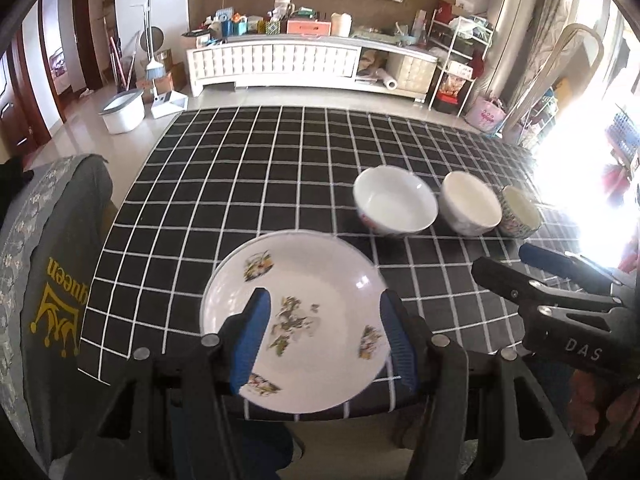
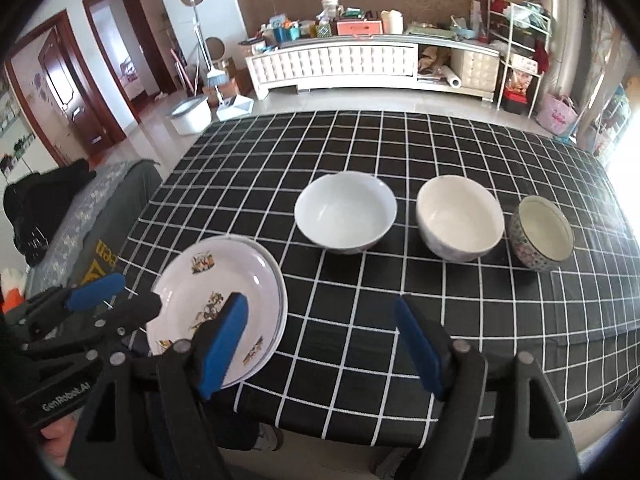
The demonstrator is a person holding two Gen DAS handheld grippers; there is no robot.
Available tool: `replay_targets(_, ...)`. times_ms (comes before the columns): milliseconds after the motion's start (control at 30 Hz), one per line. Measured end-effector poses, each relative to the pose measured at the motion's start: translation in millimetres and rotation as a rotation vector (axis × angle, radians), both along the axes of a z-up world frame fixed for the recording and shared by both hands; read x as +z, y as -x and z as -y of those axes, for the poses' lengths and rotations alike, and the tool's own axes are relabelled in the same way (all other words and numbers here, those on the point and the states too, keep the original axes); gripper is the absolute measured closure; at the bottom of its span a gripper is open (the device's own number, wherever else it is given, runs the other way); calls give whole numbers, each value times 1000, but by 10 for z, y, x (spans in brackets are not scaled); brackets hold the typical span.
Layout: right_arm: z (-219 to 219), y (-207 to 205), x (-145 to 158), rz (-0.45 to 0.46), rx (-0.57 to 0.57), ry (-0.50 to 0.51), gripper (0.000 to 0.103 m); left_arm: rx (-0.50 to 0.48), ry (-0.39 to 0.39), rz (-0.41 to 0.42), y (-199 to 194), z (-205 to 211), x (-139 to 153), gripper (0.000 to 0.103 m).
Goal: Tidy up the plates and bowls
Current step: 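Lower the plate stack onto the table and open the left tool, then move the left tool to the plain white bowl and grip its rim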
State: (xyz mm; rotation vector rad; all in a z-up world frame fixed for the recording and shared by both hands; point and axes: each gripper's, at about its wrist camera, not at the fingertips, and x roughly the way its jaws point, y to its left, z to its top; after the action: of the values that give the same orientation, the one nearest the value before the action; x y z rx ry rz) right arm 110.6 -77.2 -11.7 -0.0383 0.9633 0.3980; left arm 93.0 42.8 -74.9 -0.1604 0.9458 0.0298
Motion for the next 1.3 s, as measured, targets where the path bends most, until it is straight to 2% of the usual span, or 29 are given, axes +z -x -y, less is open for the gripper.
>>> replay_targets(333,202,-133,285,62,-16,-6,24,-50,12,47,-256,233,286,49)
replay_targets(500,301,-298,306,68,-30,-9,24,-58,3,60,-465,294,347,49)
replay_targets(633,337,-511,254,82,-50,-11,24,-56,9,48,-673,294,265,49)
replay_targets(833,290,-793,39,73,-18,-18,24,-71,24,24,-1021,289,62,49)
replay_targets(1067,190,-1120,-316,59,14,18,39,-72,46,-34,-1435,230,-364,49)
replay_targets(1167,140,-1184,-429,78,43,42,42,-72,44,-46,-1566,198,-502,54)
replay_targets(1300,122,-1336,-602,23,72,19,61,-77,64,-70,-1706,174,-701,63)
